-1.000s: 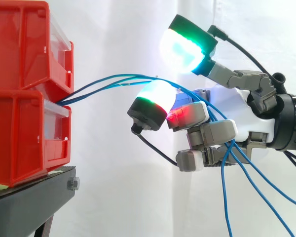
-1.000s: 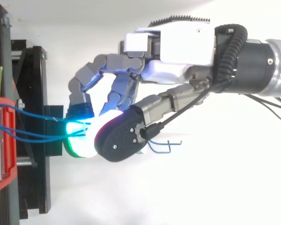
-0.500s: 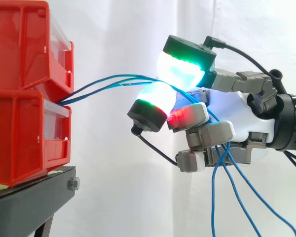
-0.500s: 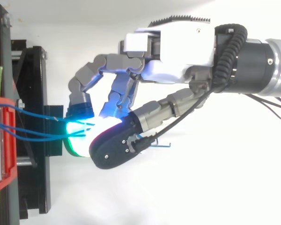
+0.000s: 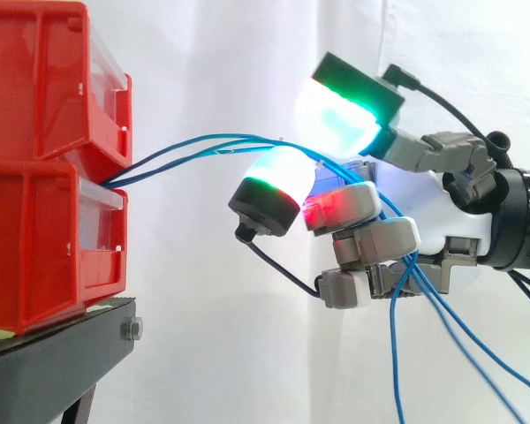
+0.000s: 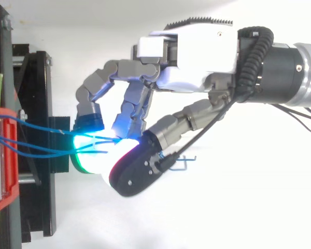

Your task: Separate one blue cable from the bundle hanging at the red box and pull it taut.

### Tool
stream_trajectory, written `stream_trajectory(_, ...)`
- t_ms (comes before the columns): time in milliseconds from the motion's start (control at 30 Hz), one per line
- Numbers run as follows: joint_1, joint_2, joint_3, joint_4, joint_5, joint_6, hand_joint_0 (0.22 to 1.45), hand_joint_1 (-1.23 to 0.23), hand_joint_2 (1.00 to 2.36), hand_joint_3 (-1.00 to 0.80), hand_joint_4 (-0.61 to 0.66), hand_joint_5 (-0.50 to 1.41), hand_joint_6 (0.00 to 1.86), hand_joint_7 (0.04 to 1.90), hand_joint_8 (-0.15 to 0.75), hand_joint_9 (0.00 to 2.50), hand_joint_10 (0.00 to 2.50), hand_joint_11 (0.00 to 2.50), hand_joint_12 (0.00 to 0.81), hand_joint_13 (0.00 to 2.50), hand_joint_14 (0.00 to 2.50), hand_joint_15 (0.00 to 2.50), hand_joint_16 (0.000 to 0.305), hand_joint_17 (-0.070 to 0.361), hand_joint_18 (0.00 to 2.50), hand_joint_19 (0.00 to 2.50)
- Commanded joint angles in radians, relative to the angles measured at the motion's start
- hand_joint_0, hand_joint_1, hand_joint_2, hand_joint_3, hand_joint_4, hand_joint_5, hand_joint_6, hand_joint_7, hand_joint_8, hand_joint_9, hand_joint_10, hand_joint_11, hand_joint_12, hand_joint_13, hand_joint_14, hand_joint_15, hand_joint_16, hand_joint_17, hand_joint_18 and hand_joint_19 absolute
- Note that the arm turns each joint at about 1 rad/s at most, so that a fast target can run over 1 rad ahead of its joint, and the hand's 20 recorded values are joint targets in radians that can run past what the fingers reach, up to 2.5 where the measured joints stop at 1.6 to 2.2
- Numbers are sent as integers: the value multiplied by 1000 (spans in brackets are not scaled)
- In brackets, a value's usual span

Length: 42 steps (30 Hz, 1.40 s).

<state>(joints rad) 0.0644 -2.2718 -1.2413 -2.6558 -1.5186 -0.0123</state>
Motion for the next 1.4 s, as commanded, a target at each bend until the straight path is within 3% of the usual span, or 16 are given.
stream_trajectory(0, 0, 0, -1, -3, 0, 0, 611, -572, 1000, -500, 221, -177, 842, 1053, 379, 1297, 21, 1164, 396, 1412, 27, 1022, 46, 103, 1155, 760)
stream_trajectory(167, 0, 0, 0, -3, 0, -2, 649, -529, 1000, -500, 191, -174, 837, 1086, 383, 1323, 20, 1165, 396, 1435, 27, 1033, 46, 104, 1182, 776)
stream_trajectory(267, 0, 0, -1, -3, -2, -8, 650, -642, 1013, -337, 171, -176, 848, 1101, 390, 1317, 20, 1174, 403, 1428, 28, 1033, 47, 105, 1182, 767)
stream_trajectory(467, 0, 0, 0, -3, -3, -12, 668, -745, 1021, -225, 81, -183, 875, 1103, 392, 1280, 19, 1219, 408, 1403, 28, 1024, 46, 104, 1154, 735)
stream_trajectory(567, 0, 0, 0, 0, -3, -12, 722, -811, 1017, -291, 40, -188, 879, 1107, 391, 1259, 20, 1212, 409, 1387, 28, 1021, 46, 104, 1150, 726)
stream_trajectory(633, 0, 0, 0, -1, -3, -14, 777, -834, 1002, -477, 36, -189, 882, 1064, 393, 1275, 21, 1209, 400, 1382, 28, 1007, 45, 101, 1134, 709)
stream_trajectory(800, 0, 0, 0, 0, -3, -34, 818, -861, 1000, -500, 24, -175, 848, 1086, 389, 1318, 26, 1157, 397, 1365, 31, 1000, 44, 99, 1101, 672)
stream_trajectory(1000, 0, 0, 0, 0, -5, -61, 752, -906, 1000, -500, 85, -151, 817, 1077, 364, 1326, 25, 1115, 385, 1345, 31, 989, 43, 97, 1077, 662)
stream_trajectory(1133, 0, 0, 0, 0, -6, -64, 656, -919, 1000, -500, 118, -135, 811, 1152, 359, 1328, 25, 1106, 384, 1333, 31, 985, 43, 98, 1064, 681)
stream_trajectory(1367, 0, 0, 0, -3, -6, -66, 481, -872, 1000, -500, 134, -115, 779, 1081, 381, 1397, 24, 1106, 421, 1371, 28, 971, 50, 112, 1115, 676)
